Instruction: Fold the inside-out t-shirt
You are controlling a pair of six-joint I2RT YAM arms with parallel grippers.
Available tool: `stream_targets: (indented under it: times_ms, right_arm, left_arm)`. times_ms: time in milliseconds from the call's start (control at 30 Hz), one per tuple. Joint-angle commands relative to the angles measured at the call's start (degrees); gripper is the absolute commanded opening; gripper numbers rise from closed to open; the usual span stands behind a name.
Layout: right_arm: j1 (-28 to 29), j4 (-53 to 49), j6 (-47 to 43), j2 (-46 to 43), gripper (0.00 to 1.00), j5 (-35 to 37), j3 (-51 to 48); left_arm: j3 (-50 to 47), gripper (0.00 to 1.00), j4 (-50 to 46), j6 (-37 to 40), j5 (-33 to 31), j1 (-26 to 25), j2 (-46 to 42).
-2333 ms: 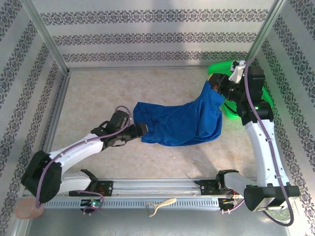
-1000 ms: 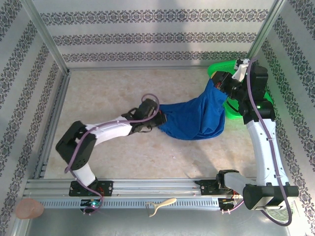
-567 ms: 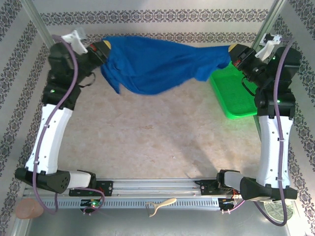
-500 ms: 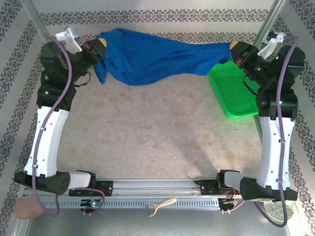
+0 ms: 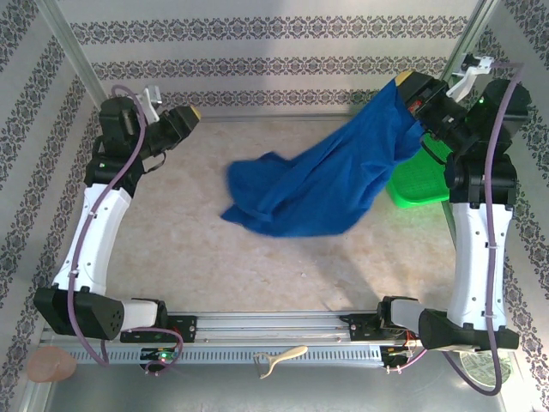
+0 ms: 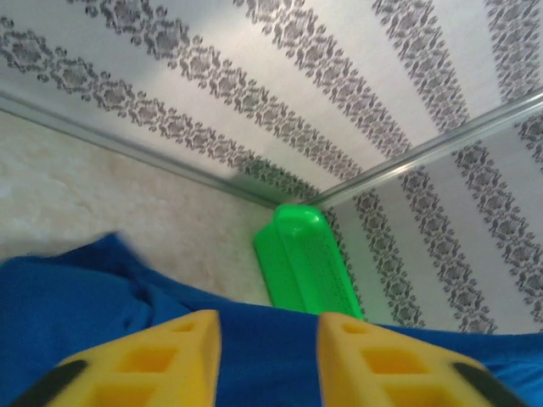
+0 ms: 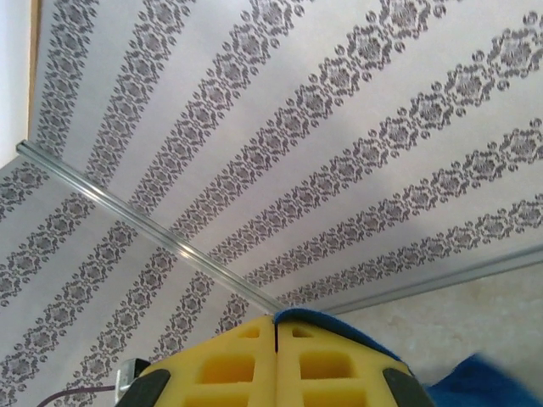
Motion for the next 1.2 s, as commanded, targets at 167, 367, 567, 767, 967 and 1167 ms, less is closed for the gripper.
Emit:
stream_targets:
  times_ms: [167,367,567,767,967,1167]
  right_arm:
    - [2.3,2.5,-1.4,0.2,0.0,-0.7,-3.8]
    - [2.5,0.4,-3.6,-0.8,0.0,-0.2,-3.6]
    - [2.3,-6.0,-9.2,-4.4,0.0,2.8,-3.8]
    - [-0.5,-9.5,-12.4,-8.2,0.0,5.5,-7.1]
    - [-3.1,-11.7,-14.0,-10.6,0.0,6.8,-8.4]
    - [-4.3,-11.6,-14.1,-11.4,0.0,7.1,-9.0]
  left_arm:
    - [-15.4,0.47,8.4,-3.2,3.5,-3.0,-4.5]
    - [-28.6,0.62,15.2,-5.5,-7.9,-19.6,-5.9]
    - [-28.2,0.67,27.5,-9.2,-11.8,-32.6,8.9]
    - [-15.0,0.65,29.7,-9.5,-12.3,-40.7,27.5]
    - [-6.1,0.62,31.2,-11.7,-14.9,-43.6,38.8]
    - [-0.7,0.59,29.2,-12.3,-16.7,-45.3,44.5]
